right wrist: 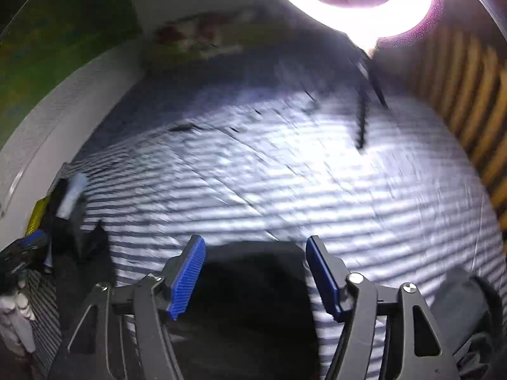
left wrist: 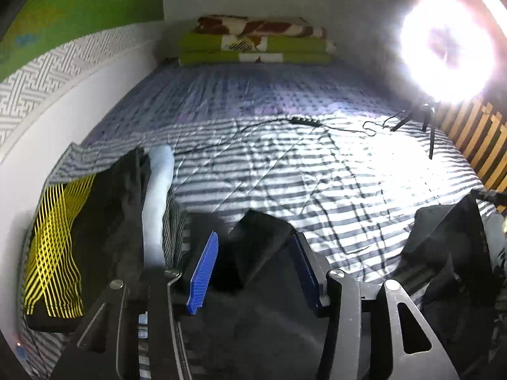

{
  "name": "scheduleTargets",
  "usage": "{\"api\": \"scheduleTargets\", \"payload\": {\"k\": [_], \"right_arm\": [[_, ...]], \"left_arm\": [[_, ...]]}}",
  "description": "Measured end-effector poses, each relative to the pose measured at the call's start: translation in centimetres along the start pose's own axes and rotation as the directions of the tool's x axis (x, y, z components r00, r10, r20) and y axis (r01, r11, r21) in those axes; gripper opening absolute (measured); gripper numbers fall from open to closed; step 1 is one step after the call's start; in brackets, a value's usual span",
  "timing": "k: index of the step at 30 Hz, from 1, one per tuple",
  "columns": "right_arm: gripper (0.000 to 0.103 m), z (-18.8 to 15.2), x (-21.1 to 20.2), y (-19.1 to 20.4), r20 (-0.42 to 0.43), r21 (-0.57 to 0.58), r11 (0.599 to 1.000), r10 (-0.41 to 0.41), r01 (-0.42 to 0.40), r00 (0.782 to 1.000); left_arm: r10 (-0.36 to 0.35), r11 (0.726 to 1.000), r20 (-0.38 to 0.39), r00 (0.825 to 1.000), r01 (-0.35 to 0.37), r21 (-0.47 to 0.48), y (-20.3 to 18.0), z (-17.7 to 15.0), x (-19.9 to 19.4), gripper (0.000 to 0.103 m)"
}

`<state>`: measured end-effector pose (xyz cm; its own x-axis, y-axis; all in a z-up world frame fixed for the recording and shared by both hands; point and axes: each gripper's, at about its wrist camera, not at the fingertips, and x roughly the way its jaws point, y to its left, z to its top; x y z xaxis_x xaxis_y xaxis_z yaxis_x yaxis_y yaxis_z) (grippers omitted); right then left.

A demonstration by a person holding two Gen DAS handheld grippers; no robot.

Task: Fold large clothes

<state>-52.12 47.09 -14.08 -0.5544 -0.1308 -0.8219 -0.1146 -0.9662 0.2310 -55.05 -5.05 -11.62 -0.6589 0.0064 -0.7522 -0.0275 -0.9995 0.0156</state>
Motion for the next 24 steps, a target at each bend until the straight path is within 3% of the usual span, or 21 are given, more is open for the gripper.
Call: {"api": "scheduleTargets", "payload": {"k": [5,6,7,8,12,16,18,24], "right_arm": [[0.063,-0.8,3.0,-1.0,-0.046,0.038,0.995,0.093,-0.091,0.995],[0.056,-1.1,3.0,-0.5,-0.041,0.025,0.994,0.104,-0.103,0.994],[0.018,-1.6,2.8,0.0,-0.040,0.007,0.995,0.097,-0.097,0.994],[0.002,-2.0,2.6,0.9,-0.060,-0.021,0.996,0.086,-0.087,0.995],[0.003,-4.9,-1.1,2.0,-0.023,-0.075,0.987,0.144,-0.145,0.989],[0.002,-10.1,-5.3,1.7,-0.052,-0.087,0.976,0.198,-0.202,0.979],[0.002,-14.0,-6.5,1.4,-0.110,-0.091,0.968,0.226,-0.236,0.968],[0.003,-23.9,-7.4,1.4,-0.255,-0.131,0.961,0.204,-0.243,0.945]], "left_arm": [[-0.083,0.996,-0.033,0.996,0.084,0.036,-3.0,-0.2,-0.3,0.052],[-0.101,0.994,-0.041,0.994,0.103,0.037,-3.7,-0.5,-0.2,0.052],[-0.122,0.992,-0.051,0.991,0.124,0.033,-4.3,-0.7,-0.1,0.052],[-0.144,0.989,-0.059,0.988,0.146,0.031,-4.8,-1.0,-0.1,0.052],[-0.200,0.978,-0.075,0.977,0.204,0.040,-6.4,-2.1,-0.4,0.052],[-0.247,0.967,-0.108,0.963,0.253,0.043,-7.7,-3.5,-0.6,0.052],[-0.281,0.957,-0.130,0.951,0.288,0.042,-8.7,-4.4,-0.8,0.052],[-0.354,0.920,-0.205,0.912,0.379,0.097,-13.7,-7.0,-0.8,0.052]]}}
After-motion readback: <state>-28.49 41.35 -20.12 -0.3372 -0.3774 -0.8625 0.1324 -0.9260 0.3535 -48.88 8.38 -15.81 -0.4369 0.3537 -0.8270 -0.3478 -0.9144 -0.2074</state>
